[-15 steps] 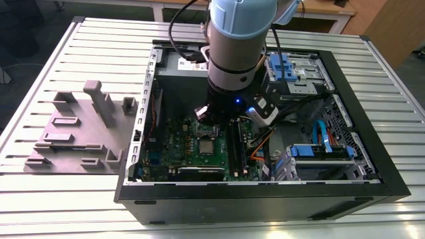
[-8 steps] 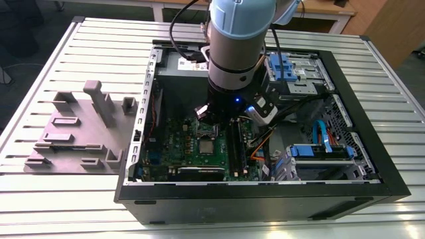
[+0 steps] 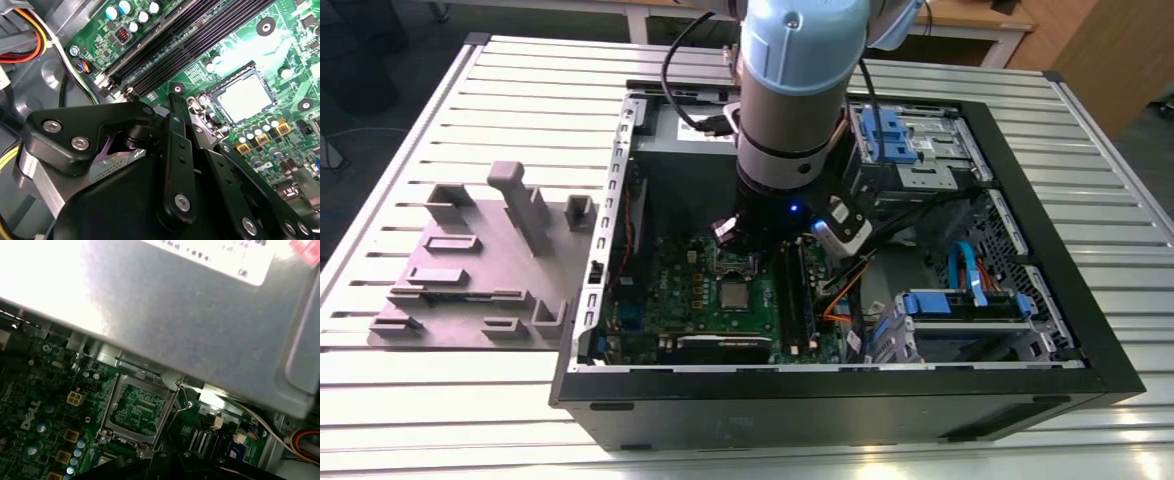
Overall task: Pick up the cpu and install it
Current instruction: 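Close the cpu cover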
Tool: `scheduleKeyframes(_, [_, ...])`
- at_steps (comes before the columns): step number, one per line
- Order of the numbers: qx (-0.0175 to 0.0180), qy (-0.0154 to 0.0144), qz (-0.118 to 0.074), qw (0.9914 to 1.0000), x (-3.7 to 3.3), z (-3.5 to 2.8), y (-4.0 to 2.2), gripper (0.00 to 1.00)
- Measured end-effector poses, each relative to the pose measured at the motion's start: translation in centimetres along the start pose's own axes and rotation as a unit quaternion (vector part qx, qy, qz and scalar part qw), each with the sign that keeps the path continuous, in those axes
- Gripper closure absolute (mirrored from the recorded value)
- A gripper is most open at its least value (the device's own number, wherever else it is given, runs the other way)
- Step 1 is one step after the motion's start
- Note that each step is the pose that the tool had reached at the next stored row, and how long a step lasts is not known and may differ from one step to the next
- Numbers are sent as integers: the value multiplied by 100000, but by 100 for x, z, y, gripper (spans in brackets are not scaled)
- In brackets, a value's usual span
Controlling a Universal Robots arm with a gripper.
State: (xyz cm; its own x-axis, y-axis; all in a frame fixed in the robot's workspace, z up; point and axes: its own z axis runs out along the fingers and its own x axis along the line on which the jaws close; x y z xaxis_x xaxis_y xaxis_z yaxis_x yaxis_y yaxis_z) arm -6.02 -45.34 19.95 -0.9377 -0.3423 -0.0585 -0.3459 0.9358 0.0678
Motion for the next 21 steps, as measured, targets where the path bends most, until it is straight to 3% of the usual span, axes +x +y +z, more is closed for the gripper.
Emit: scheduleKeyframes(21, [-8, 25, 6, 100000, 3, 54, 5, 90])
